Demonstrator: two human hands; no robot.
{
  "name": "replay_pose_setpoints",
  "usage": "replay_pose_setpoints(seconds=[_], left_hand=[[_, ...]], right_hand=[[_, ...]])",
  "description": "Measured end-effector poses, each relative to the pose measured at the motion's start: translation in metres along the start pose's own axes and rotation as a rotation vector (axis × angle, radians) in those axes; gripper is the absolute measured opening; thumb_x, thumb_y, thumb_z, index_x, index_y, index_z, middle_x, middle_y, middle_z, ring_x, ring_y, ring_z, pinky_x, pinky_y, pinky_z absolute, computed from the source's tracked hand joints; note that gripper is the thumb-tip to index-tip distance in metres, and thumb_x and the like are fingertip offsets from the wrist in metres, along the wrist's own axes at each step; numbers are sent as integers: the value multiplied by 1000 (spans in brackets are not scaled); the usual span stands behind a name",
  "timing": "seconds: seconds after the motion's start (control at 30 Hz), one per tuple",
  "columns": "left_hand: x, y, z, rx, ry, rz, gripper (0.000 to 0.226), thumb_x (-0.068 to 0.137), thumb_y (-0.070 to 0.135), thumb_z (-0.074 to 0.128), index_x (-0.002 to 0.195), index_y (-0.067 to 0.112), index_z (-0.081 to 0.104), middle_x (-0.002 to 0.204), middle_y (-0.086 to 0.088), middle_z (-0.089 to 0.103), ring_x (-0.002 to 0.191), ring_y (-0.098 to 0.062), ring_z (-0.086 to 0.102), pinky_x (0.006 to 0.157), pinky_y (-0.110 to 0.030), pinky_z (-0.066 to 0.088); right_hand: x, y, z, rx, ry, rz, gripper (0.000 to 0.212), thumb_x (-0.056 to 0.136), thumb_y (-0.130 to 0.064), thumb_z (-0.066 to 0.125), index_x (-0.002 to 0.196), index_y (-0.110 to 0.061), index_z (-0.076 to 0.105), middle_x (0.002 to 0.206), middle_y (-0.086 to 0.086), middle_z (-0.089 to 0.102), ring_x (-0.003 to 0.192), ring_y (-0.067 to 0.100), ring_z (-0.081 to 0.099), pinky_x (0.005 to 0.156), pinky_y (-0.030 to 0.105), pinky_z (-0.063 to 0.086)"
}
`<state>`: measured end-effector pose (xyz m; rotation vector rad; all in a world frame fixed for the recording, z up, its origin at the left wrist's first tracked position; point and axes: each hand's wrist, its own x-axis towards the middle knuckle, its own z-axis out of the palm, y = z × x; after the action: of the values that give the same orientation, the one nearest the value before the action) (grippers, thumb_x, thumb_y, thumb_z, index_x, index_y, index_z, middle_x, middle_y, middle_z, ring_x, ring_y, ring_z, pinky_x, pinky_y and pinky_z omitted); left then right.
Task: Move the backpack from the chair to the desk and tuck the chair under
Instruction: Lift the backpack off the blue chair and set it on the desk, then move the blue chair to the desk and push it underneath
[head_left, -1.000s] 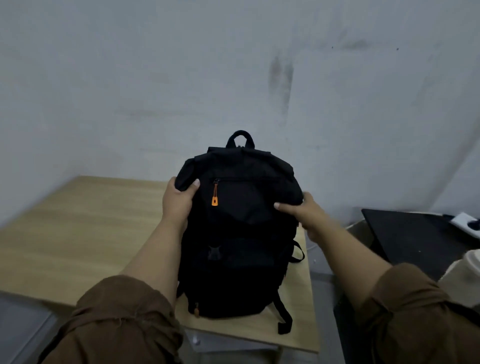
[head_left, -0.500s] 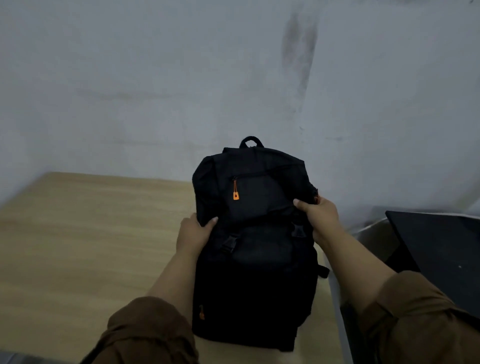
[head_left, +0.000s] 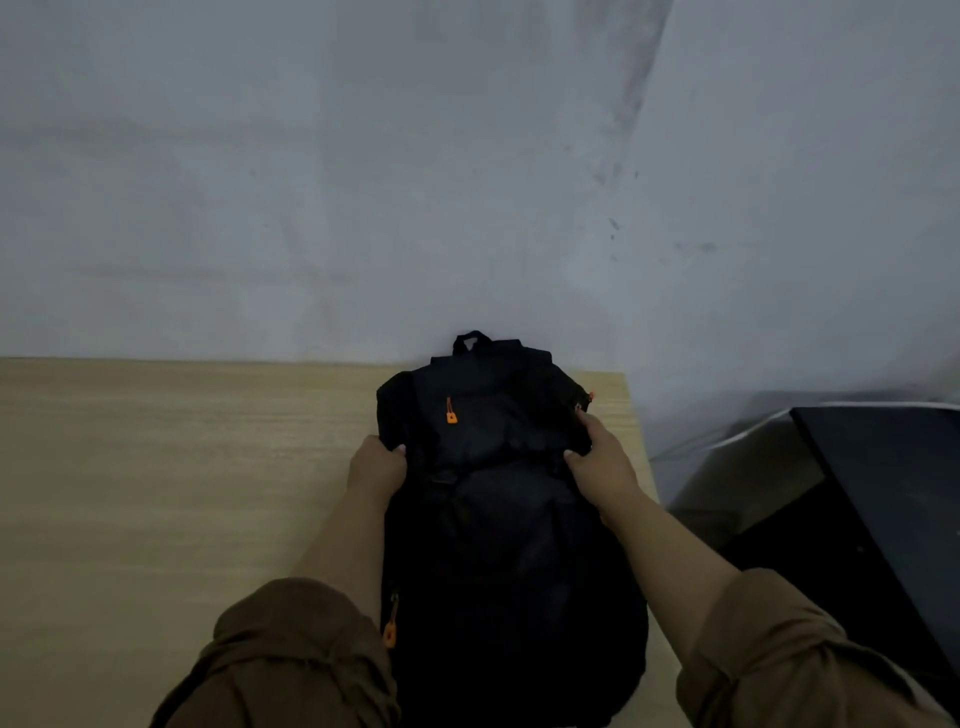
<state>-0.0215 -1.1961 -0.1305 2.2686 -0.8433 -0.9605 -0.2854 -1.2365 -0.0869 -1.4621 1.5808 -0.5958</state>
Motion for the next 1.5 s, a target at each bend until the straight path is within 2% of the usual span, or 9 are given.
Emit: replay_pose_setpoints(seconds=[0.3, 0.4, 0.5, 0.73, 0.87, 1.03, 1.13, 1.3, 1.5], left_hand=[[-16, -3, -7, -160, -73, -15, 54, 92, 24, 57, 137, -1, 41, 136, -24, 50, 117, -41, 55, 86, -39, 45], [-47, -6, -18, -133, -8, 42, 57, 91, 26, 59, 140, 3, 42, 143, -23, 42, 123, -41, 52, 99, -41, 46], [-88, -14, -29, -157, 64, 143, 40, 92, 23, 57, 129, 7, 59, 136, -17, 56, 120, -32, 57, 98, -36, 46], [-212, -68, -56, -406, 137, 177, 19, 94, 11, 50, 98, 13, 69, 105, -12, 73, 100, -29, 68, 95, -41, 54], [-288, -125, -80, -439, 243, 184, 19, 94, 10, 51, 101, 11, 69, 98, -9, 73, 85, -22, 67, 65, -18, 51], [-373, -220, -126, -451, 406, 108, 21, 93, 8, 51, 104, 8, 69, 96, -12, 72, 81, -23, 67, 68, -17, 49], [-420, -277, -154, -485, 515, 39, 20, 93, 3, 51, 101, 7, 68, 96, -18, 72, 83, -25, 64, 83, -33, 52], [-527, -382, -208, -501, 676, -101, 19, 95, 7, 49, 94, 18, 65, 88, -1, 67, 82, -19, 63, 64, -21, 47], [-674, -517, -265, -463, 848, -272, 19, 97, 15, 49, 94, 26, 64, 93, 6, 68, 89, -15, 65, 71, -25, 50]], right_hand=[[-9, 0, 8, -287, 32, 28, 63, 91, -17, 49, 149, -29, 27, 130, 21, 47, 114, 41, 50, 99, 46, 44], [-36, -10, 13, -332, 133, -80, 51, 91, -16, 50, 141, -22, 45, 138, 18, 44, 124, 36, 42, 104, 45, 39], [-71, -23, 19, -257, 139, -279, 39, 89, -7, 50, 125, -17, 61, 130, 14, 52, 121, 31, 47, 104, 40, 41], [-179, -37, 43, -138, -70, -493, 29, 89, -5, 50, 102, -23, 69, 114, 2, 60, 111, 18, 55, 91, 24, 43], [-253, -38, 78, -115, -217, -577, 28, 88, -4, 51, 96, -21, 72, 103, 1, 62, 98, 16, 58, 83, 23, 44], [-354, -40, 140, -153, -420, -689, 28, 83, -3, 52, 94, -20, 73, 102, 3, 66, 94, 17, 57, 81, 29, 44], [-415, -42, 176, -175, -551, -750, 28, 81, -4, 54, 93, -20, 74, 101, 6, 66, 94, 18, 59, 75, 23, 38], [-538, -44, 246, -192, -739, -851, 27, 81, -4, 54, 93, -18, 74, 98, 7, 67, 91, 20, 61, 75, 22, 40], [-717, -19, 325, -91, -1019, -847, 26, 85, -2, 53, 89, -21, 71, 89, -7, 63, 74, 0, 55, 63, 5, 39]])
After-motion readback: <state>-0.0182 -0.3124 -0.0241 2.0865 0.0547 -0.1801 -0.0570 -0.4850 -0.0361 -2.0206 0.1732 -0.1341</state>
